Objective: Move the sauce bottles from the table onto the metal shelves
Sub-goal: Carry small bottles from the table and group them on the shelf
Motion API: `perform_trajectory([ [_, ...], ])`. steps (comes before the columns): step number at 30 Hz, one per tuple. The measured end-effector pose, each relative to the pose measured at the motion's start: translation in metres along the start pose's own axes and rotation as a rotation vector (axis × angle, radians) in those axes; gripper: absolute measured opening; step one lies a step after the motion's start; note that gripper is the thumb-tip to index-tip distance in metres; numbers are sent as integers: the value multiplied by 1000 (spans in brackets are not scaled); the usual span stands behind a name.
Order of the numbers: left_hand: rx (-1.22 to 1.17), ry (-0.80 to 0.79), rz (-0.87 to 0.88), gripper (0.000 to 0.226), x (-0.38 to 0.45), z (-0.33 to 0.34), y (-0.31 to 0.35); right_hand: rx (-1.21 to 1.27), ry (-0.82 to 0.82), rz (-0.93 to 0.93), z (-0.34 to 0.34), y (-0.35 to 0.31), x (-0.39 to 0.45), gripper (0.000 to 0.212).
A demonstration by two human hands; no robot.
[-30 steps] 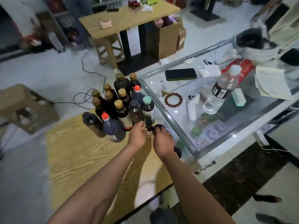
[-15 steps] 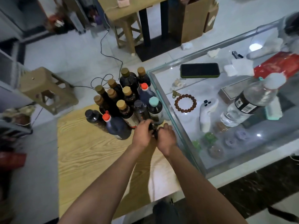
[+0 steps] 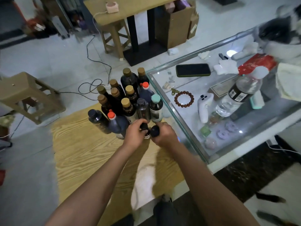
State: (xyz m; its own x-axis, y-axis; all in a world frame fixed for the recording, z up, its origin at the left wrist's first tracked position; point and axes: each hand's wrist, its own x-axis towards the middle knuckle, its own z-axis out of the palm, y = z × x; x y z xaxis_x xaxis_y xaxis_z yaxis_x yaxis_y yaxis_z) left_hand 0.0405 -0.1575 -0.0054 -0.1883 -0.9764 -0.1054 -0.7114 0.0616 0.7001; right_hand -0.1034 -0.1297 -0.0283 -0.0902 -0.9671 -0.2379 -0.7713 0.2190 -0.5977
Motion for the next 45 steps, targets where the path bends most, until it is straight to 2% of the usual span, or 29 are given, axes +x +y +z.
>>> perform_trajectory([
  [4,-195,-106,63,44,-15,-28,6,212,73,141,-17,-23,-44,64],
  [11,-425,-212,244,41,-50,-54,28,379,316,282,-20,-53,-126,54],
  [14,-565,-343,251,43,-72,-54,47,453,409,321,-25,-55,-166,49],
  [17,-643,-475,266,44,-100,-50,73,460,523,363,-33,-49,-214,53],
  [20,-650,-588,319,44,-137,-44,110,472,630,391,-50,-38,-268,58],
  [23,-645,-708,400,45,-182,-30,156,491,750,421,-73,-26,-329,50],
  [28,-624,-872,602,46,-276,1,245,479,987,454,-115,1,-448,48],
  [31,-614,-940,682,46,-349,22,299,429,1163,487,-137,18,-533,42],
  [37,-593,-1129,862,46,-510,74,394,404,1489,556,-163,56,-707,43],
  [41,-607,-1224,1011,44,-617,103,442,286,1641,610,-172,77,-815,41],
  [45,-646,-1304,1080,44,-714,122,481,181,1774,695,-176,89,-909,41],
])
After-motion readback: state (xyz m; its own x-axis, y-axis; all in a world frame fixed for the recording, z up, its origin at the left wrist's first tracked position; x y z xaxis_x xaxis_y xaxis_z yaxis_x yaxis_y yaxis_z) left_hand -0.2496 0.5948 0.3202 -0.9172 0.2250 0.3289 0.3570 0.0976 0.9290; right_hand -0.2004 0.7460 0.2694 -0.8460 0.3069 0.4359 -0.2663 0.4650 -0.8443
